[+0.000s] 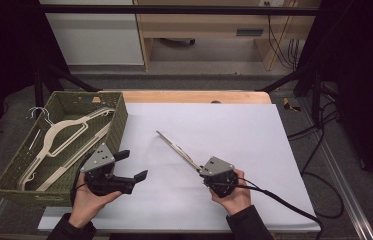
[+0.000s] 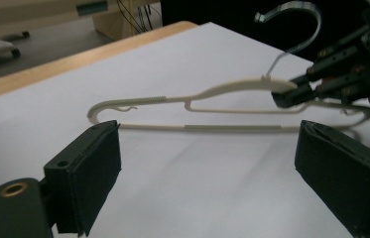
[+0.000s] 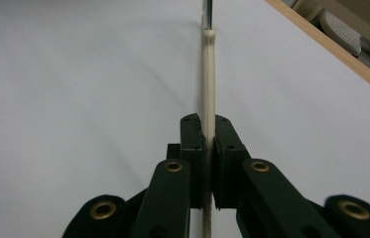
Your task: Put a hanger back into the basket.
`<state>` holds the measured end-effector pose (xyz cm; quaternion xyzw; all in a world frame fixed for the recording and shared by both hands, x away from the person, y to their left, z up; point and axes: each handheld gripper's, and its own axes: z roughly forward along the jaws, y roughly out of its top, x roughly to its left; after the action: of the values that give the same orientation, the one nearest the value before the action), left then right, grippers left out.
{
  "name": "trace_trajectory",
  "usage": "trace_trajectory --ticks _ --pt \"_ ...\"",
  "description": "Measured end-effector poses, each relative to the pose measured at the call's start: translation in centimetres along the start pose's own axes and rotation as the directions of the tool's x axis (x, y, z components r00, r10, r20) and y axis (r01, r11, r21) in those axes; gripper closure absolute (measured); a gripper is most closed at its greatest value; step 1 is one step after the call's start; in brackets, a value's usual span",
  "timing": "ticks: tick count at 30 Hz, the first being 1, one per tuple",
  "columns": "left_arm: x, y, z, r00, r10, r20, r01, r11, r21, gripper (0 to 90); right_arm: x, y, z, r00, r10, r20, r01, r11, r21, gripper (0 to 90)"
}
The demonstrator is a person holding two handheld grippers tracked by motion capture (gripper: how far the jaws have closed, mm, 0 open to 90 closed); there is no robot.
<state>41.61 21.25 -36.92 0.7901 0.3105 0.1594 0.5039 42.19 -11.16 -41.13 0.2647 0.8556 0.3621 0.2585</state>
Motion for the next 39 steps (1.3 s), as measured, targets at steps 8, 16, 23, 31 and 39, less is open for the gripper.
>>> trace_trajectory --ticks 8,16,23,31,39 --pt "-0.2 -0.3 0.9 0.9994 0.035 -0.002 -0.035 0.9989 0.030 12.1 -1.0 0.2 -1.8 0.9883 0.056 -0.142 -0.065 0.996 -0.057 86.8" --pt "-1.5 -0.4 2.5 0.9941 0.092 0.058 -0.095 0.9936 0.061 15.4 -0.1 1.0 -2.6 0.9590 0.034 -0.281 -0.061 0.994 -0.088 86.9" --pt "-2.4 -0.5 4.5 0.9823 0.153 0.108 -0.162 0.9841 0.073 24.9 0.7 1.3 -2.7 0.9313 0.003 -0.364 -0.043 0.994 -0.101 86.8" --pt "-3.4 -0.7 5.9 0.9654 0.210 0.155 -0.229 0.9655 0.123 55.8 1.2 1.2 -2.4 0.9108 -0.010 -0.413 -0.034 0.995 -0.099 86.8" --pt "-3.9 -0.5 5.4 0.9642 0.207 0.166 -0.231 0.9628 0.141 70.1 0.8 1.3 -2.6 0.9277 0.001 -0.373 -0.042 0.994 -0.102 82.5"
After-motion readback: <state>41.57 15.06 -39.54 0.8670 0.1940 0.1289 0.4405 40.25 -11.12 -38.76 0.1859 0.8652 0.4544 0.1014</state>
